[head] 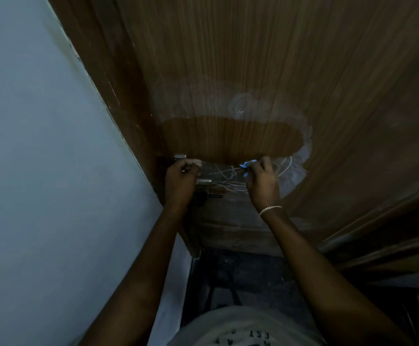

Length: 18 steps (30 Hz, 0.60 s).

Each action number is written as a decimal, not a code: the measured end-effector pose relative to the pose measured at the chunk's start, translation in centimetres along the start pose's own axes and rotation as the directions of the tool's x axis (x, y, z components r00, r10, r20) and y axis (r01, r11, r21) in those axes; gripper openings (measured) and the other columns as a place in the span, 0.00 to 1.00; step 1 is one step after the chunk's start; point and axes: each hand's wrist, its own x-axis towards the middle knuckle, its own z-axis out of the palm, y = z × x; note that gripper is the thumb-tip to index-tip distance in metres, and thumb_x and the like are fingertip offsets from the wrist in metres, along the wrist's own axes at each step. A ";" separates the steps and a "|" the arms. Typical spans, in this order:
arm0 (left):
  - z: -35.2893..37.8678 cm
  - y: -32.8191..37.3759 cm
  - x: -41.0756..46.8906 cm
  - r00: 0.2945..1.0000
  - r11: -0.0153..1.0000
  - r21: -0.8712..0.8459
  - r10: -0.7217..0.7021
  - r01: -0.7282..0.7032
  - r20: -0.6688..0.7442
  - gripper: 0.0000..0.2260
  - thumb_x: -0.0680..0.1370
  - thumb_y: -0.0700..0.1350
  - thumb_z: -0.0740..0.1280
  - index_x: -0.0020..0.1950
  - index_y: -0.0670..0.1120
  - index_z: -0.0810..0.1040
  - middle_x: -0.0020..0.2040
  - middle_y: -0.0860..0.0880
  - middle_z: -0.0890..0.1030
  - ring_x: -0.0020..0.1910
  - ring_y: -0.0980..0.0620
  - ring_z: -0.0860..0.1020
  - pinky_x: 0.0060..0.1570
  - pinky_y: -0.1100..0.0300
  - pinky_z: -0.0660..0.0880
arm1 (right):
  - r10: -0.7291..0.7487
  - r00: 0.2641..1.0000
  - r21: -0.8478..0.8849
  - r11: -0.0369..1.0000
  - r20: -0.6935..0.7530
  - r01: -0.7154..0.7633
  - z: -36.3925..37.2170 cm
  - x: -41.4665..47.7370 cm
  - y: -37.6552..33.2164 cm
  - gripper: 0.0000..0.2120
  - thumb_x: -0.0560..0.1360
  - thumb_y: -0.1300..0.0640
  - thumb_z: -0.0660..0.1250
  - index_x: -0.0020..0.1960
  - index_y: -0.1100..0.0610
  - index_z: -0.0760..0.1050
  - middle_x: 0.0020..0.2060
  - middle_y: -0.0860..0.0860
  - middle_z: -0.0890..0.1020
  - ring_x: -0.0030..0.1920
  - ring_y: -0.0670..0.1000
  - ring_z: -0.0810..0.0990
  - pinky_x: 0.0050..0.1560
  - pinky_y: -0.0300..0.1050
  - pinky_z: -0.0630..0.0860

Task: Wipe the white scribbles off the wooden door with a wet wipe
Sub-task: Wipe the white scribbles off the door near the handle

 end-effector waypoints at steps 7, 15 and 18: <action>0.5 -0.2 0.2 1.000 1.000 -0.013 0.023 -0.023 0.000 0.04 0.79 0.47 0.68 0.48 0.55 0.83 0.44 0.56 0.84 0.47 0.53 0.84 0.54 0.46 0.81 | 0.115 0.981 0.086 0.991 -0.155 -0.103 -2.1 0.6 2.0 0.08 0.75 0.66 0.65 0.52 0.60 0.79 0.50 0.54 0.76 0.46 0.43 0.74 0.48 0.31 0.71; 2.0 -0.4 -0.3 0.999 0.999 0.008 0.038 -0.039 0.033 0.05 0.79 0.47 0.68 0.51 0.49 0.83 0.46 0.51 0.84 0.48 0.52 0.83 0.55 0.46 0.81 | 0.213 0.952 0.066 0.977 -0.221 -0.204 -3.5 0.1 3.5 0.07 0.74 0.65 0.67 0.49 0.58 0.80 0.50 0.54 0.79 0.47 0.46 0.76 0.52 0.25 0.65; 2.7 -0.5 -0.3 0.999 1.000 -0.008 0.030 -0.030 0.041 0.05 0.80 0.47 0.68 0.51 0.48 0.83 0.46 0.50 0.84 0.47 0.51 0.84 0.52 0.48 0.82 | 0.139 0.971 0.076 0.989 -0.194 -0.126 -3.1 0.5 2.6 0.06 0.75 0.66 0.66 0.50 0.60 0.80 0.48 0.54 0.77 0.44 0.41 0.72 0.49 0.29 0.70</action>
